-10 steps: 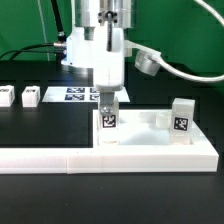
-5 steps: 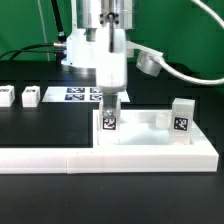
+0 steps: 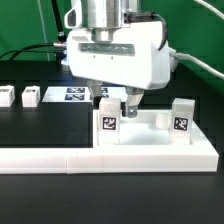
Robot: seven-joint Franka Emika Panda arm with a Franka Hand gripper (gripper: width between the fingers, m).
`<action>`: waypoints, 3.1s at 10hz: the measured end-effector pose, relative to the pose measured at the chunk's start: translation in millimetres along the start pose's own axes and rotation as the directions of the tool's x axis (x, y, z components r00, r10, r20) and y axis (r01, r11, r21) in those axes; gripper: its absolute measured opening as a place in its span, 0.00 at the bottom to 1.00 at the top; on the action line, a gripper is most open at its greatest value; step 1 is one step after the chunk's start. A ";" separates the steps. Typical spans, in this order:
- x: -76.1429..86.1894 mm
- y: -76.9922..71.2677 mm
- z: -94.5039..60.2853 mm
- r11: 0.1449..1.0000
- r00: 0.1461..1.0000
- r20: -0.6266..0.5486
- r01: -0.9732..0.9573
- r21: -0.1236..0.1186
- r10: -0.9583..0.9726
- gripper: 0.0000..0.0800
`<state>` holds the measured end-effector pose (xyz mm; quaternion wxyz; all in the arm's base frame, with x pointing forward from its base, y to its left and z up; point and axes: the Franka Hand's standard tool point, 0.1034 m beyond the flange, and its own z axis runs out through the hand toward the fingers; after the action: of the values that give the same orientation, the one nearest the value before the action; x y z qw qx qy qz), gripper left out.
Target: Assemble square table
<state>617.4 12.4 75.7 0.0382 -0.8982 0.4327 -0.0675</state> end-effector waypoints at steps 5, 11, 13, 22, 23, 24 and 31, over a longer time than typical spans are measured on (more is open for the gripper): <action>1.0 0.2 -0.1 0.902 0.902 -0.001 0.432 -0.002 -0.432 0.81; 6.1 4.2 -0.3 0.697 0.697 0.003 0.717 -0.026 -0.717 0.81; 6.8 4.9 -0.2 0.690 0.690 0.003 0.724 -0.027 -0.724 0.78; 4.7 4.4 0.8 0.943 0.943 -0.014 0.333 -0.023 -0.333 0.36; 4.2 4.6 1.0 0.966 0.966 -0.015 0.257 -0.022 -0.257 0.36; 3.7 4.8 1.1 0.988 0.988 -0.017 0.153 -0.021 -0.153 0.36; 0.1 4.1 1.3 0.804 0.804 0.007 -0.594 -0.001 0.594 0.36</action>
Offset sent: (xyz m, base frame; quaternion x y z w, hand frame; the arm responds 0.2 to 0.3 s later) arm 0.0040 0.0038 0.0028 0.0006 -0.0092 -0.2325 0.9726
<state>614.5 9.8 73.9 0.0596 -0.7179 0.6918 -0.0491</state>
